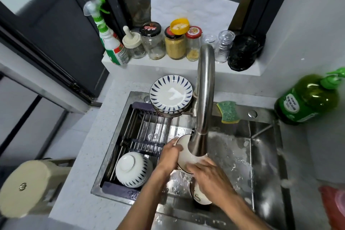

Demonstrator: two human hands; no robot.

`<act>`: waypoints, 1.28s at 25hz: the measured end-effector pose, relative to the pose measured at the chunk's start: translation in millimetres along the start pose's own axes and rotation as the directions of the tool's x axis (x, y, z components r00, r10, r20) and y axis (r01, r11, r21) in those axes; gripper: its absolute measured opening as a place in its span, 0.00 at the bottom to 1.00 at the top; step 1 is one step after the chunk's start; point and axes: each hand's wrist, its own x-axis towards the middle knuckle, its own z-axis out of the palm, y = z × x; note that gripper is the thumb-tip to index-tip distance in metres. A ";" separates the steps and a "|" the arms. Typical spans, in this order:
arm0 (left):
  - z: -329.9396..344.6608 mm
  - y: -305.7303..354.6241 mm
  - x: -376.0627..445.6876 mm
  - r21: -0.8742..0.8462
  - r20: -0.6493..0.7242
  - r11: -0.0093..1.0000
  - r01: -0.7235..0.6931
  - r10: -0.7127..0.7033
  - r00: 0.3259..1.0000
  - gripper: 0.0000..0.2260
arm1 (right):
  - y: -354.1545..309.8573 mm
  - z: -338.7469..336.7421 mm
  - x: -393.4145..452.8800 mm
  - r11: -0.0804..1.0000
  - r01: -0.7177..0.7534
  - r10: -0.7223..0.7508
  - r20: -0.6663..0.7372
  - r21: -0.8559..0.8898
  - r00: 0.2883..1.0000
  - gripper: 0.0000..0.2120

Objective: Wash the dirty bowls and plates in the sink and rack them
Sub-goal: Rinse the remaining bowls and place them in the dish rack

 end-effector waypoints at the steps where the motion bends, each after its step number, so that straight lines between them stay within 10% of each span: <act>1: 0.6 5.0 -1.4 0.020 0.013 1.000 0.005 -0.005 1.000 0.20 | 5.9 -1.9 0.3 1.000 0.003 -0.004 -0.029 -0.025 1.000 0.24; 5: 9.7 -14.8 -16.9 -0.092 -0.012 0.995 0.029 -0.030 0.999 0.28 | -5.1 -19.5 6.9 0.999 0.007 -0.006 -0.029 0.041 1.000 0.11; 10: 24.1 9.2 -24.3 0.207 -0.104 0.978 0.040 -0.019 0.994 0.07 | -4.0 0.9 -15.2 0.983 -0.072 0.067 -0.034 -0.169 0.997 0.15; 14: 34.8 25.9 -43.3 0.249 0.277 0.967 -0.045 -0.027 0.961 0.06 | 0.8 9.6 -22.6 0.963 -0.017 0.012 -0.023 -0.271 1.000 0.19; 18: 18.3 26.1 -1.8 0.415 0.213 0.901 -0.125 0.038 0.976 0.17 | 4.5 11.4 -22.9 0.962 -0.093 0.077 -0.073 -0.255 0.994 0.16; 21: 12.6 -10.0 9.2 0.107 0.121 0.990 -0.096 0.082 0.989 0.21 | 2.2 8.3 -11.3 0.987 -0.152 0.160 -0.202 0.057 0.966 0.14; 24: 18.5 -39.0 -11.0 -0.216 0.057 0.961 -0.174 0.190 0.980 0.20 | -8.8 10.7 8.9 0.547 -0.236 0.449 -0.043 0.803 0.892 0.10; 28: 5.7 -17.7 1.5 -0.239 0.096 0.971 -0.024 0.048 0.994 0.15 | -6.9 15.7 15.0 -0.246 -0.128 0.530 0.244 0.961 0.812 0.07; 30: -2.1 -17.5 4.1 -0.162 0.222 0.984 0.077 -0.040 0.974 0.21 | -2.3 12.7 15.3 -0.369 -0.147 0.467 0.320 0.918 0.825 0.12; 32: -0.8 -20.4 1.9 -0.317 0.269 0.936 0.150 -0.063 0.961 0.22 | 1.4 2.5 22.3 -0.241 -0.285 0.419 0.364 0.928 0.832 0.15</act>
